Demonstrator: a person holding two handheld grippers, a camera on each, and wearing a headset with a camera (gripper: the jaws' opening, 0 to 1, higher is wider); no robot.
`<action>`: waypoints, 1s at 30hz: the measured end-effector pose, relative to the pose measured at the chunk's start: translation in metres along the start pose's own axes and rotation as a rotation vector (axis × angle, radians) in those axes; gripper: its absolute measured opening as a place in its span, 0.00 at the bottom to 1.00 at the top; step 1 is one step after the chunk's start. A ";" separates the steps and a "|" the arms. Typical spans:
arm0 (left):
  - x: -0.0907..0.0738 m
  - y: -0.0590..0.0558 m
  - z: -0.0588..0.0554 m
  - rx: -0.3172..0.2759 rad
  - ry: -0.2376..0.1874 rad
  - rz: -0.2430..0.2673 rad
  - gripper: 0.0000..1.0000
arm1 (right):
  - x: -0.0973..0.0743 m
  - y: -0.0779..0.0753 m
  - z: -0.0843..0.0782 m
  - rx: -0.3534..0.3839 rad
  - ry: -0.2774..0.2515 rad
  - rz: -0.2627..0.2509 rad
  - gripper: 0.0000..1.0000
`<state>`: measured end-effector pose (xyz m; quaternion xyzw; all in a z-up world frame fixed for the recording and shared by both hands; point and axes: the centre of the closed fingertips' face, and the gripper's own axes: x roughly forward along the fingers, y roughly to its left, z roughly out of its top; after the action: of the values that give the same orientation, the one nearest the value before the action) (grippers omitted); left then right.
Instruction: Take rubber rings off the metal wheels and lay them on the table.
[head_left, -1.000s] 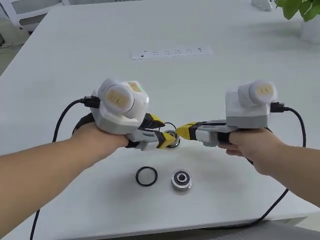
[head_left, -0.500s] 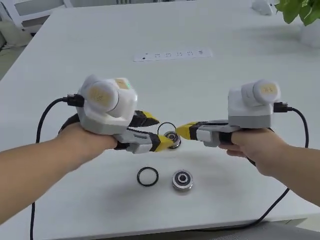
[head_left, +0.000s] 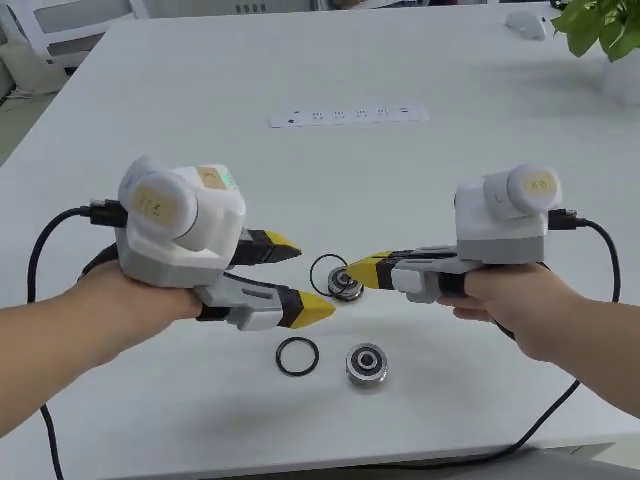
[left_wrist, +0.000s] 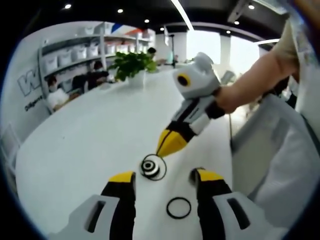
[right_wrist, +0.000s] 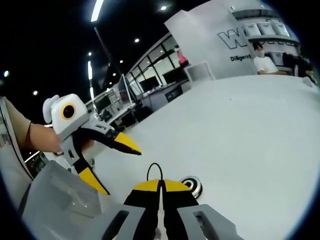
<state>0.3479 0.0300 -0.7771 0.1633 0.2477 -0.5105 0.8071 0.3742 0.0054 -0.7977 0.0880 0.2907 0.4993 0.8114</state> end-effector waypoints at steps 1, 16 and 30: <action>-0.003 -0.001 -0.002 -0.001 0.001 0.001 0.50 | 0.000 0.000 0.000 0.001 0.001 0.001 0.00; -0.025 -0.012 -0.021 -0.019 0.026 -0.005 0.60 | 0.006 0.018 -0.014 0.005 0.050 0.053 0.00; -0.036 -0.014 -0.034 -0.034 0.040 0.002 0.66 | 0.021 0.034 -0.037 0.007 0.139 0.114 0.00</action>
<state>0.3144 0.0677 -0.7848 0.1598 0.2721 -0.5023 0.8051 0.3341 0.0346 -0.8214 0.0725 0.3427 0.5484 0.7593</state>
